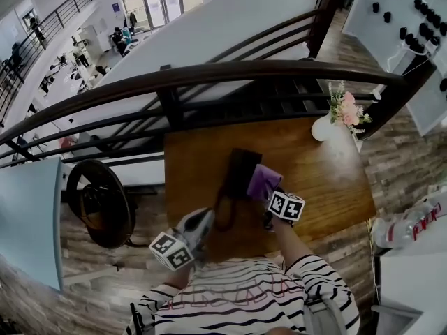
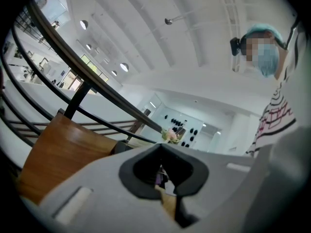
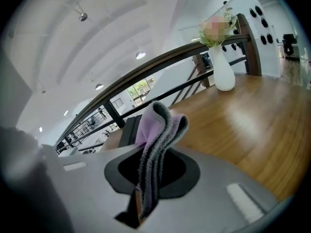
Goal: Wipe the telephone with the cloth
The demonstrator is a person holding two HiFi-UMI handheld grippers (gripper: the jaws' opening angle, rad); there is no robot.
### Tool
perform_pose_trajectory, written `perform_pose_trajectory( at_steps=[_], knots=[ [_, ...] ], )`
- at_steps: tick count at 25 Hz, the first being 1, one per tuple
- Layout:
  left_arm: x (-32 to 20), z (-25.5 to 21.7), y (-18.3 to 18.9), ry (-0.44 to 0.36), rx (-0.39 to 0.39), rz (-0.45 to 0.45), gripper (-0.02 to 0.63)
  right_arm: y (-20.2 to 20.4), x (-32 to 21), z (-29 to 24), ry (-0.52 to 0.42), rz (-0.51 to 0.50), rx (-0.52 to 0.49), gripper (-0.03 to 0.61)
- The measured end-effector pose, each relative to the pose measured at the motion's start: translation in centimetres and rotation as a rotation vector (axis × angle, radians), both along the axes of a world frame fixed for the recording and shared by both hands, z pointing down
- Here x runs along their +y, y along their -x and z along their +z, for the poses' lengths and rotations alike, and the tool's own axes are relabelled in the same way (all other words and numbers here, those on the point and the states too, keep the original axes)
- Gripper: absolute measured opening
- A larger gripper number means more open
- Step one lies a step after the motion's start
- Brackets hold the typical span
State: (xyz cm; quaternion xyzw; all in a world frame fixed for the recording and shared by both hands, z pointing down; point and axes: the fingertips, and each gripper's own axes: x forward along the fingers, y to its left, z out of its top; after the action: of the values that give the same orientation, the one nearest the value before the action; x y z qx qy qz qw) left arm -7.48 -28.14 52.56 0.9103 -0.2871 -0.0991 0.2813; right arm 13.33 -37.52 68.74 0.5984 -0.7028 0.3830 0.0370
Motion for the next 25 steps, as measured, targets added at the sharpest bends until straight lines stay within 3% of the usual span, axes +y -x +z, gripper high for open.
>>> perform_pose_trajectory(
  at_steps=[4, 8, 14, 20, 25],
  knots=[
    [0.7, -0.1, 0.5, 0.004, 0.003, -0.014, -0.003, 3.5, 0.3, -2.1, -0.056, -0.083, -0.035, 0.041],
    [1.1, 0.1, 2.3, 0.005, 0.002, -0.053, -0.003, 9.6, 0.1, -3.6, -0.107, -0.197, -0.103, 0.041],
    [2.1, 0.2, 4.5, 0.016, -0.010, -0.132, -0.003, 15.3, -0.5, -1.6, -0.057, -0.303, -0.107, 0.042],
    [2.3, 0.5, 4.8, 0.028, -0.009, -0.161, -0.003, 13.3, -0.3, 1.7, 0.011, -0.282, 0.007, 0.041],
    [1.8, 0.6, 3.2, 0.022, 0.007, -0.118, -0.003, 8.9, 0.8, 2.6, 0.036, -0.200, 0.013, 0.041]
  ],
)
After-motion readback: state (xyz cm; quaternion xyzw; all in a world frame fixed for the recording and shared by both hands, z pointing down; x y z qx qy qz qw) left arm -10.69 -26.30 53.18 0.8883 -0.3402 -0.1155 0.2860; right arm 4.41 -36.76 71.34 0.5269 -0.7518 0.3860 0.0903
